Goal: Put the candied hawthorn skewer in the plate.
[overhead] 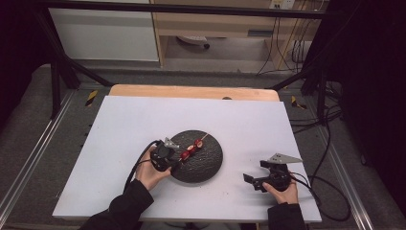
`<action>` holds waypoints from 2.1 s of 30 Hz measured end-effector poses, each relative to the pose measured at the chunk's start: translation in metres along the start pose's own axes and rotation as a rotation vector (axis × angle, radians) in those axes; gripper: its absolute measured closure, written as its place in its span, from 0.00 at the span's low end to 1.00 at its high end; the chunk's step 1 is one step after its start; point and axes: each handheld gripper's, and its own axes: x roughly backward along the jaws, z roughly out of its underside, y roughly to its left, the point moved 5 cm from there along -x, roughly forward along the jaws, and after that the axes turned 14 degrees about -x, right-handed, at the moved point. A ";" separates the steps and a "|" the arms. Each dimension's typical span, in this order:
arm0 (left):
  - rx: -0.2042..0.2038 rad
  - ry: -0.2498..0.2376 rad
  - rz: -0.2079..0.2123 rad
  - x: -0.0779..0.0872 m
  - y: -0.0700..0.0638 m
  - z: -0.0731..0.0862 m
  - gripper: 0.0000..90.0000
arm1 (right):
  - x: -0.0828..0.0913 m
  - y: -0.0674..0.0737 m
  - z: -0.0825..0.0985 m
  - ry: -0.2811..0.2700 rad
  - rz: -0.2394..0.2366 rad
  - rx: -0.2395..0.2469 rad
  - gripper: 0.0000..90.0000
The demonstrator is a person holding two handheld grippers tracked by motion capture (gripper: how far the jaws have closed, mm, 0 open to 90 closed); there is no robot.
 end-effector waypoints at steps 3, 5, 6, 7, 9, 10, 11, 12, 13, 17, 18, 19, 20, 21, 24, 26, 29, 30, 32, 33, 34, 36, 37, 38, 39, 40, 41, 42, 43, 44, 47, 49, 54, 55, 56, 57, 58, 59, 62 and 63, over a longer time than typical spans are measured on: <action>-0.008 0.006 -0.006 -0.001 0.000 0.000 0.99 | 0.000 0.000 0.000 -0.002 -0.001 -0.001 0.02; -0.008 0.006 -0.006 -0.001 0.000 0.000 0.99 | -0.001 0.000 0.000 -0.001 0.001 -0.001 0.02; -0.006 0.006 -0.007 -0.001 0.000 0.000 0.99 | -0.001 0.000 0.000 0.001 0.000 -0.002 0.02; -0.006 0.004 -0.008 -0.001 0.000 0.000 0.98 | -0.001 0.000 0.000 0.000 0.000 -0.002 0.02; 0.000 -0.001 -0.012 -0.002 0.000 -0.001 0.98 | 0.000 0.000 0.000 -0.002 -0.002 -0.004 0.02; 0.000 -0.002 -0.012 -0.003 0.000 -0.001 0.98 | 0.000 0.000 0.000 -0.003 -0.003 -0.004 0.02; -0.003 -0.001 -0.013 -0.003 0.000 -0.001 0.98 | 0.000 0.000 0.000 -0.003 -0.003 -0.003 0.02; -0.003 -0.002 -0.015 -0.003 0.000 -0.001 0.98 | 0.000 0.000 0.000 -0.003 -0.002 -0.003 0.02; -0.005 -0.001 -0.015 -0.004 0.000 -0.001 0.98 | 0.000 0.000 0.000 -0.003 -0.002 -0.005 0.02; -0.006 -0.006 -0.016 -0.004 0.000 -0.001 0.98 | 0.000 0.000 -0.001 -0.006 -0.001 -0.004 0.02; -0.003 -0.011 -0.019 -0.004 0.000 -0.001 0.97 | 0.000 0.000 -0.001 -0.005 -0.001 -0.004 0.02; 0.000 -0.015 -0.020 -0.004 0.000 -0.001 0.97 | 0.000 0.000 0.000 -0.005 0.000 -0.005 0.02; -0.001 -0.017 -0.017 -0.004 0.000 0.000 0.95 | 0.000 0.000 0.000 -0.005 0.000 -0.005 0.02; -0.001 -0.024 -0.017 -0.003 0.000 0.000 0.95 | 0.000 0.000 -0.001 -0.007 0.000 -0.005 0.02; 0.001 -0.043 -0.016 0.000 0.001 0.002 0.89 | 0.000 0.000 -0.001 -0.007 0.000 -0.005 0.02; 0.003 -0.066 -0.009 0.002 0.001 0.002 0.84 | 0.000 0.000 0.000 -0.005 0.000 -0.005 0.02; 0.011 -0.104 -0.008 0.008 0.002 0.003 0.73 | 0.000 0.000 0.000 -0.005 0.000 -0.004 0.02; 0.011 -0.113 0.000 0.010 0.002 0.004 0.70 | 0.000 0.000 -0.001 -0.006 0.000 -0.005 0.02; 0.012 -0.138 0.015 0.014 0.003 0.005 0.64 | 0.000 0.000 -0.001 -0.007 -0.001 -0.006 0.01; 0.012 -0.143 0.021 0.016 0.004 0.006 0.62 | 0.000 0.000 -0.001 -0.007 -0.001 -0.006 0.01; 0.013 -0.152 0.026 0.019 0.004 0.007 0.60 | 0.000 0.000 -0.001 -0.007 -0.001 -0.009 0.01; 0.008 -0.169 0.033 0.024 0.006 0.010 0.54 | 0.000 0.000 -0.001 -0.007 0.000 -0.010 0.01; 0.004 -0.173 0.036 0.026 0.006 0.011 0.51 | 0.001 0.000 -0.001 -0.005 -0.001 -0.013 0.01; 0.002 -0.179 0.037 0.028 0.007 0.013 0.48 | 0.001 0.000 -0.001 -0.006 -0.002 -0.011 0.01; -0.002 -0.187 0.036 0.030 0.008 0.014 0.45 | 0.001 0.000 -0.001 -0.005 -0.001 -0.015 0.01; -0.007 -0.193 0.038 0.032 0.009 0.016 0.42 | 0.001 0.000 -0.001 -0.006 0.000 -0.016 0.01; -0.012 -0.197 0.039 0.034 0.010 0.018 0.40 | 0.001 0.001 -0.001 -0.005 -0.001 -0.018 0.01; -0.010 -0.205 0.042 0.036 0.010 0.020 0.38 | 0.001 0.001 -0.001 -0.005 -0.001 -0.016 0.01; -0.012 -0.212 0.043 0.038 0.011 0.022 0.35 | 0.001 0.000 -0.001 -0.006 0.000 -0.016 0.01; -0.015 -0.216 0.041 0.040 0.012 0.025 0.33 | 0.001 0.000 -0.001 -0.006 0.000 -0.014 0.01; -0.025 -0.232 0.025 0.046 0.015 0.032 0.24 | 0.001 0.000 -0.001 -0.009 -0.002 -0.013 0.01; -0.025 -0.234 0.018 0.050 0.017 0.039 0.20 | 0.001 0.000 -0.001 -0.009 -0.004 -0.009 0.01; -0.025 -0.246 -0.012 0.057 0.025 0.057 0.13 | 0.001 0.000 -0.001 -0.002 -0.006 -0.002 0.01; -0.021 -0.250 -0.017 0.058 0.026 0.060 0.12 | 0.001 0.001 -0.001 -0.003 -0.007 -0.002 0.01; -0.019 -0.252 -0.021 0.058 0.027 0.064 0.12 | 0.001 0.001 -0.001 -0.002 -0.007 -0.003 0.01; -0.019 -0.251 -0.023 0.059 0.028 0.068 0.11 | 0.000 0.001 0.000 -0.002 -0.007 -0.004 0.01; -0.020 -0.251 -0.024 0.059 0.029 0.072 0.10 | 0.001 0.001 0.000 -0.001 -0.008 -0.004 0.01; -0.017 -0.252 -0.026 0.059 0.030 0.076 0.10 | 0.001 0.001 0.000 0.000 -0.009 -0.002 0.01; -0.010 -0.258 -0.034 0.060 0.033 0.088 0.09 | 0.001 0.001 0.000 0.003 -0.009 0.002 0.01; -0.006 -0.264 -0.035 0.060 0.033 0.092 0.09 | 0.001 0.001 0.000 0.008 -0.011 0.002 0.01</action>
